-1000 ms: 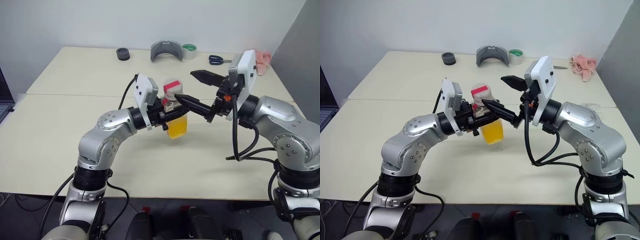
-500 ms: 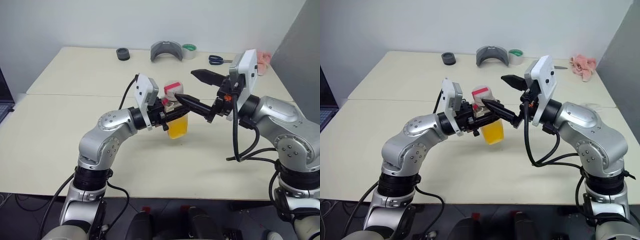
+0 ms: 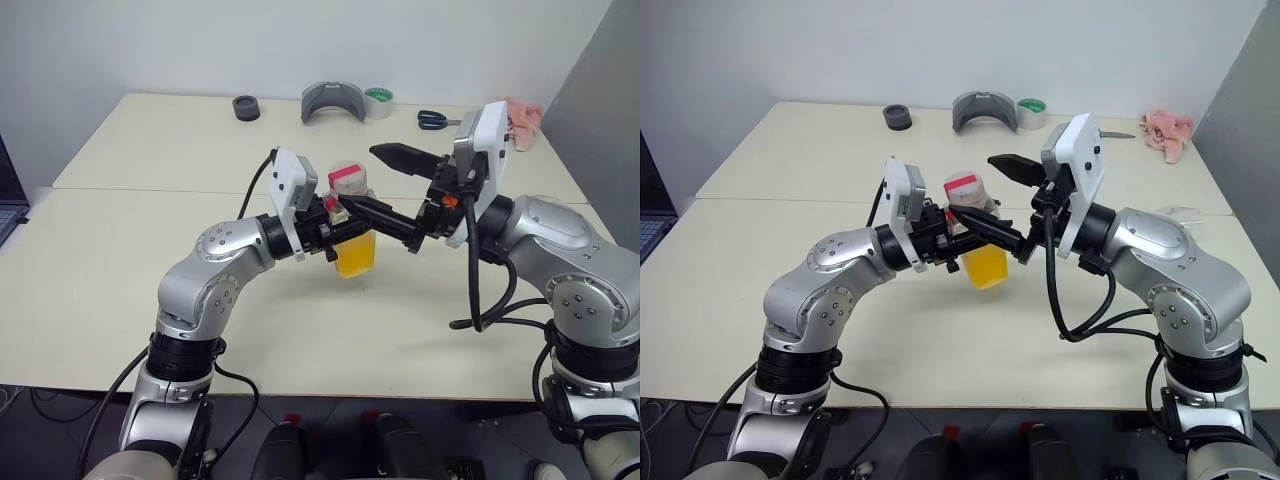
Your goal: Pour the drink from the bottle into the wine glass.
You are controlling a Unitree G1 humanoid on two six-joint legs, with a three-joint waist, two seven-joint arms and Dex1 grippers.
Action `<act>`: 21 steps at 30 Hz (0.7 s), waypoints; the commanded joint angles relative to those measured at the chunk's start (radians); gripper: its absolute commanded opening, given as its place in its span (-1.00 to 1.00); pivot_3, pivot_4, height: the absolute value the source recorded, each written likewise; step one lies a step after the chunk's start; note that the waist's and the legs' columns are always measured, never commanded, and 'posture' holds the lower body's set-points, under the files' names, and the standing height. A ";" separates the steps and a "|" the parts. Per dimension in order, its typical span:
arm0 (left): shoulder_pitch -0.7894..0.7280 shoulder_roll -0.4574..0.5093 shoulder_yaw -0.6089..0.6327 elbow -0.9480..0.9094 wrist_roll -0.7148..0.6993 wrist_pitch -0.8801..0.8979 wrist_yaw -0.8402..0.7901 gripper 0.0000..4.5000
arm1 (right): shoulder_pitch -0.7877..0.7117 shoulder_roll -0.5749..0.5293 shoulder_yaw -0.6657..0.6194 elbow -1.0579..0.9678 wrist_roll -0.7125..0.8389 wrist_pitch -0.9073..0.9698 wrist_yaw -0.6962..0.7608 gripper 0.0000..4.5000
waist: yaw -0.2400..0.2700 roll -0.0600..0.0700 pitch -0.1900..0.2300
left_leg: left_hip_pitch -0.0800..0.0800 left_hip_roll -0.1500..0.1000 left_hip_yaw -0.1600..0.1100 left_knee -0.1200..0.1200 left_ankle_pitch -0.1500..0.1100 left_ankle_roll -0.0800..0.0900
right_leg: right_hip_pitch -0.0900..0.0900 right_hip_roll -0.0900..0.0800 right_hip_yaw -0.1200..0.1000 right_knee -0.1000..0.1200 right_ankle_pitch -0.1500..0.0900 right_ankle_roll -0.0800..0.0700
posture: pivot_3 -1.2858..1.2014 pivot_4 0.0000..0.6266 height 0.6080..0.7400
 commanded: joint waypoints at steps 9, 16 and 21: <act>-0.017 0.001 0.005 -0.049 -0.013 -0.014 -0.009 -0.17 | -0.035 0.035 0.028 0.012 -0.018 -0.037 0.006 0.98 | 0.001 0.000 0.000 | 0.000 0.000 0.000 0.000 0.000 0.000 | 0.000 0.000 0.000 0.000 0.000 0.000 | 0.03 -0.52 1.00; -0.017 0.001 0.007 -0.055 -0.014 -0.012 -0.004 -0.17 | -0.057 0.059 0.042 0.051 -0.046 -0.060 0.022 0.98 | 0.001 0.000 0.000 | 0.000 0.000 0.000 0.000 0.000 0.000 | 0.000 0.000 0.000 0.000 0.000 0.000 | 0.03 -0.52 1.00; -0.016 0.002 0.009 -0.058 -0.015 -0.009 0.001 -0.17 | -0.059 0.058 0.049 0.065 -0.055 -0.066 0.035 0.81 | 0.001 0.000 0.000 | 0.000 0.000 0.000 0.000 0.000 0.000 | 0.000 0.000 0.000 0.000 0.000 0.000 | 0.03 -0.52 1.00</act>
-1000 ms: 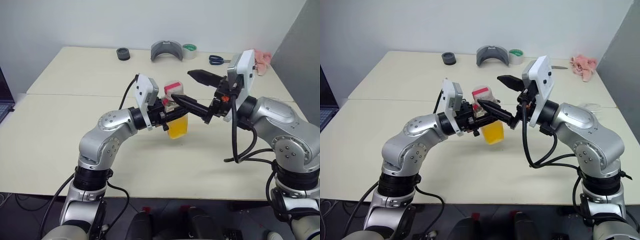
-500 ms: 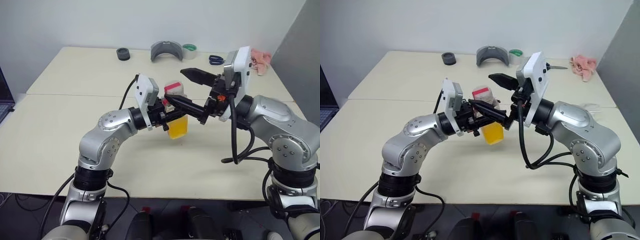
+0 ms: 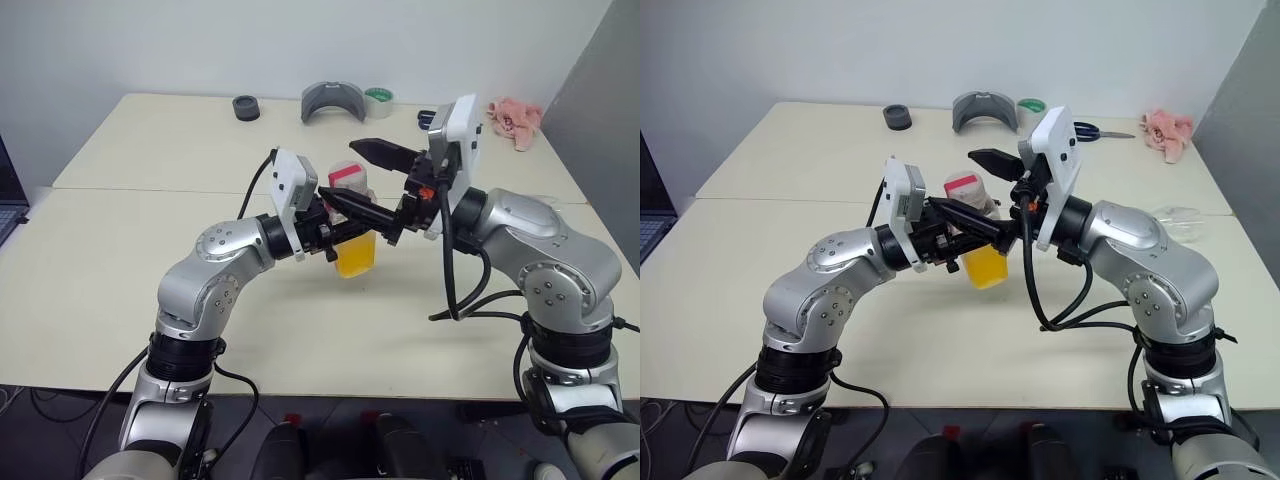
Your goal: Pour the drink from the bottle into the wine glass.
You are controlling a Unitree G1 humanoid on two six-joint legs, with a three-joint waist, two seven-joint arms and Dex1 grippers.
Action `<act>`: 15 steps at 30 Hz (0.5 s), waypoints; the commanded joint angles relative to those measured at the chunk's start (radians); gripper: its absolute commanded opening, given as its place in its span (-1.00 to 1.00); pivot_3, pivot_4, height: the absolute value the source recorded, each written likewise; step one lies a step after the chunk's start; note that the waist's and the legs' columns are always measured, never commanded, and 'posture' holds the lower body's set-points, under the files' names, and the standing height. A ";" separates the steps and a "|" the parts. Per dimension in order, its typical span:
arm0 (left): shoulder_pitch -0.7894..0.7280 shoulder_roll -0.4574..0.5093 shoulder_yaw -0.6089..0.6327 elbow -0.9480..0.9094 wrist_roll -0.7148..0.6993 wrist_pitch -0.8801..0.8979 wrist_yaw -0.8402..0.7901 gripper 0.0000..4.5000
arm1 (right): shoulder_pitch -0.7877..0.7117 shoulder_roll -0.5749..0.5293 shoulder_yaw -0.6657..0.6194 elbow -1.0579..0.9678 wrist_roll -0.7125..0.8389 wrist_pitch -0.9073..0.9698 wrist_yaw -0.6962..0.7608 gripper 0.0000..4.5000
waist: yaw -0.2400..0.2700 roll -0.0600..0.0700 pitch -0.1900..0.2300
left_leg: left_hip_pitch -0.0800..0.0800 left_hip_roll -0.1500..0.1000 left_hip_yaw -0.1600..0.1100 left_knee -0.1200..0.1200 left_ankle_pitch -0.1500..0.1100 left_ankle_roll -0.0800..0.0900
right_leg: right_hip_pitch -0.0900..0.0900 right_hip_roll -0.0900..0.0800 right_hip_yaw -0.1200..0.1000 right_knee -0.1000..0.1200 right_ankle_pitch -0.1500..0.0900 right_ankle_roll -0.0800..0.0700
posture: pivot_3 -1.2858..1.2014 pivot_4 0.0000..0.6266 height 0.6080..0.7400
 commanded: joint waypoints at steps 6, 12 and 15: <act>-0.016 0.001 0.010 -0.054 -0.015 -0.008 0.001 -0.17 | -0.015 -0.001 0.003 -0.010 -0.029 -0.032 0.022 -0.04 | 0.000 0.000 0.000 | 0.000 0.000 0.000 0.000 0.000 0.000 | 0.000 0.000 0.000 0.000 0.000 0.000 | 0.03 -0.52 1.00; -0.017 0.002 0.011 -0.051 -0.016 -0.008 0.000 -0.17 | -0.013 -0.001 0.004 -0.009 -0.043 -0.038 0.027 -0.22 | 0.000 0.000 0.000 | 0.000 0.000 0.000 0.000 0.000 0.000 | 0.000 0.000 0.000 0.000 0.000 0.000 | 0.03 -0.52 1.00; -0.018 0.002 0.011 -0.051 -0.017 -0.006 0.000 -0.17 | -0.025 0.009 -0.011 -0.005 -0.041 -0.043 0.016 -0.22 | 0.000 0.000 0.000 | 0.000 0.000 0.000 0.000 0.000 0.000 | 0.000 0.000 0.000 0.000 0.000 0.000 | 0.03 -0.52 1.00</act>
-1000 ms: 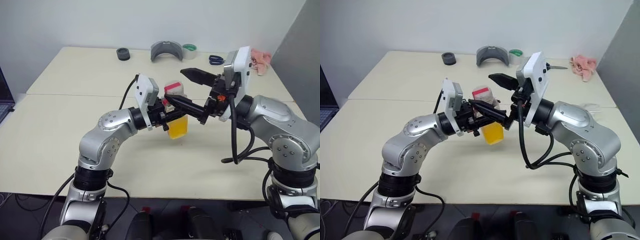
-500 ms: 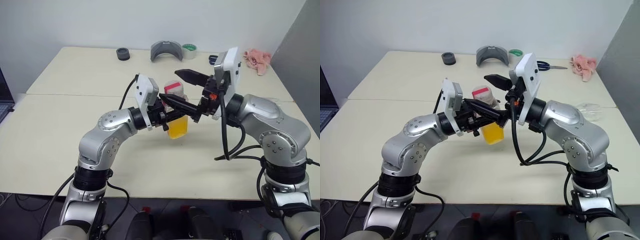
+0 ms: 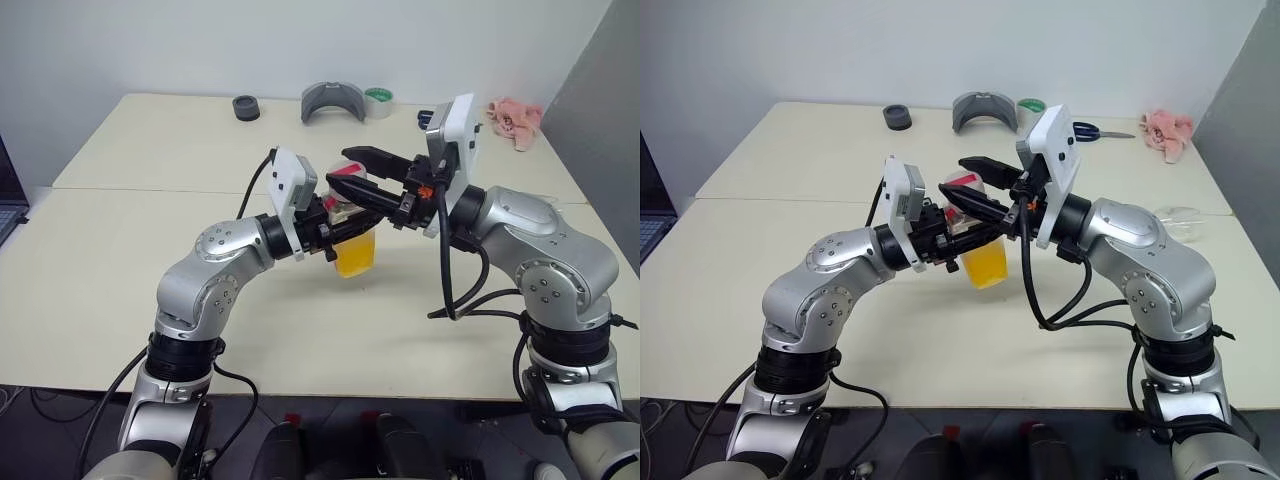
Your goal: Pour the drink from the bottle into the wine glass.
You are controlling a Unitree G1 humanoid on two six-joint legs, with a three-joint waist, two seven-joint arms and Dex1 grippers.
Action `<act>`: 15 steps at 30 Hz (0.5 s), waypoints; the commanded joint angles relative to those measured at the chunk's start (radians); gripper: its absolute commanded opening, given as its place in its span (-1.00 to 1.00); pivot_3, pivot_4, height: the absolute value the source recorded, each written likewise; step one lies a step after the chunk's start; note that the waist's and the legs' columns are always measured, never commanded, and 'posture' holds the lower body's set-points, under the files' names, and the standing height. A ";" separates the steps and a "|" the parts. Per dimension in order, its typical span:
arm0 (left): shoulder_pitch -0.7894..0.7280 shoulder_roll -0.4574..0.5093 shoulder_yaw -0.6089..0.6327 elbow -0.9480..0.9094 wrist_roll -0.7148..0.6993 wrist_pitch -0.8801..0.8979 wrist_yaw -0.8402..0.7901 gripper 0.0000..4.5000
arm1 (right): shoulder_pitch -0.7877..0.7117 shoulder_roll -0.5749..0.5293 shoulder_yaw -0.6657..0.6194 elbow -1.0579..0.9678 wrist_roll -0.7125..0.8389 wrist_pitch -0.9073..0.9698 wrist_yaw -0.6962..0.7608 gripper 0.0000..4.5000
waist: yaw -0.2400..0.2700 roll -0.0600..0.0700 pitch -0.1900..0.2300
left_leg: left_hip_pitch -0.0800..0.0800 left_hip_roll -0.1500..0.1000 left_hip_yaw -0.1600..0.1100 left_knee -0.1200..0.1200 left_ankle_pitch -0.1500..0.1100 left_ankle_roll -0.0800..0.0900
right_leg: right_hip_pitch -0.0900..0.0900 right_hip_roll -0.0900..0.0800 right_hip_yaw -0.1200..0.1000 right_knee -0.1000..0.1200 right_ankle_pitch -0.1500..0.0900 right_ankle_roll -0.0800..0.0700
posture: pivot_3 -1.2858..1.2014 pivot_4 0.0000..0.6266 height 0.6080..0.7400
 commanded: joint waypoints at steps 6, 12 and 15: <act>-0.019 0.001 0.012 -0.049 -0.017 -0.007 -0.006 -0.17 | -0.074 0.016 -0.038 0.003 -0.007 -0.038 -0.013 -0.22 | 0.000 0.000 0.000 | 0.000 0.000 0.000 0.000 0.000 0.000 | 0.000 0.000 0.000 0.000 0.000 0.000 | 0.03 -0.52 1.00; -0.018 -0.003 0.013 -0.052 -0.016 -0.006 -0.005 -0.17 | -0.073 0.026 -0.059 0.003 0.038 0.001 -0.026 -0.22 | 0.000 0.000 0.000 | 0.000 0.000 0.000 0.000 0.000 0.000 | 0.000 0.000 0.000 0.000 0.000 0.000 | 0.03 -0.52 1.00; -0.016 -0.004 0.013 -0.055 -0.017 -0.004 -0.005 -0.17 | -0.075 0.022 -0.067 -0.002 0.057 0.011 -0.018 -0.22 | 0.000 0.000 0.000 | 0.000 0.000 0.000 0.000 0.000 0.000 | 0.000 0.000 0.000 0.000 0.000 0.000 | 0.03 -0.52 1.00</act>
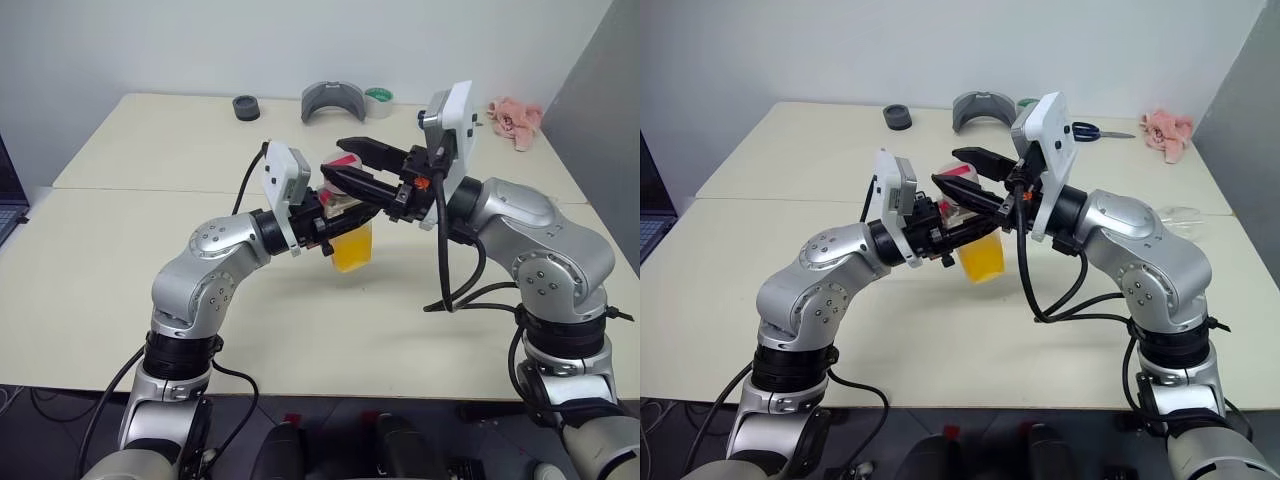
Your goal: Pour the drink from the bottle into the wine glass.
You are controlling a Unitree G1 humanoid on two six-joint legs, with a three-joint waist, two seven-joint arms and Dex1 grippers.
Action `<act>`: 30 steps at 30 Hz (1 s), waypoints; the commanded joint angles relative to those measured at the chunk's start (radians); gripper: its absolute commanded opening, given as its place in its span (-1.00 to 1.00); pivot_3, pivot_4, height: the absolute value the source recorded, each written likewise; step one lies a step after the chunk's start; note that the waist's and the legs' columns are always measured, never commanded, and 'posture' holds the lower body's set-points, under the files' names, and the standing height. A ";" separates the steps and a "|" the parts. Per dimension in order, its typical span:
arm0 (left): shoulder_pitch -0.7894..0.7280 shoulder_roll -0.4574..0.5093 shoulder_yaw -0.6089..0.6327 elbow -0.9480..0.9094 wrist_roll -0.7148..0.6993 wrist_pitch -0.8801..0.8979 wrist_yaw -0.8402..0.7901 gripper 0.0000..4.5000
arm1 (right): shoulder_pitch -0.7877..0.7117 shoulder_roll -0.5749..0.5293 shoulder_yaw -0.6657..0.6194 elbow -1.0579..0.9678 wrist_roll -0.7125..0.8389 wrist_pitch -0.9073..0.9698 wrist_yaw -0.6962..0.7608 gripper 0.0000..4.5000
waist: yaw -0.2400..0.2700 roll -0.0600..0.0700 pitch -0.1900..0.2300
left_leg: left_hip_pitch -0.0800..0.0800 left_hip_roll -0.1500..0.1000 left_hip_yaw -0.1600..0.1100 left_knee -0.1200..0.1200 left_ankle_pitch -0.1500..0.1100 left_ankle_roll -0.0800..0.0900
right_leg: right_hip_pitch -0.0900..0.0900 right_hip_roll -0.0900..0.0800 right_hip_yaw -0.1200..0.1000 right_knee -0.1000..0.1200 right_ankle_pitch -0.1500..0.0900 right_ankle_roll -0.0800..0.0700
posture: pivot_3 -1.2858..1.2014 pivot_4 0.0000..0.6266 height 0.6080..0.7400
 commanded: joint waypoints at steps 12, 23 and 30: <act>-0.012 -0.001 -0.014 -0.047 -0.015 -0.002 -0.010 -0.17 | -0.030 -0.039 -0.022 -0.026 -0.026 -0.068 0.055 -0.22 | 0.000 0.000 0.000 | 0.000 0.000 0.000 0.000 0.000 0.000 | 0.000 0.000 0.000 0.000 0.000 0.000 | 0.03 -0.52 1.00; 0.000 0.002 -0.013 -0.061 -0.016 -0.001 -0.008 -0.17 | -0.012 -0.071 -0.103 -0.039 0.018 0.004 -0.003 -0.22 | 0.000 0.000 0.000 | 0.000 0.000 0.000 0.000 0.000 0.000 | 0.000 0.000 0.000 0.000 0.000 0.000 | 0.03 -0.52 1.00; -0.001 0.000 -0.013 -0.055 -0.015 -0.007 -0.012 -0.17 | 0.042 -0.125 -0.168 -0.088 0.038 0.063 -0.067 -0.22 | 0.000 0.000 0.000 | 0.000 0.000 0.000 0.000 0.000 0.000 | 0.000 0.000 0.000 0.000 0.000 0.000 | 0.03 -0.52 1.00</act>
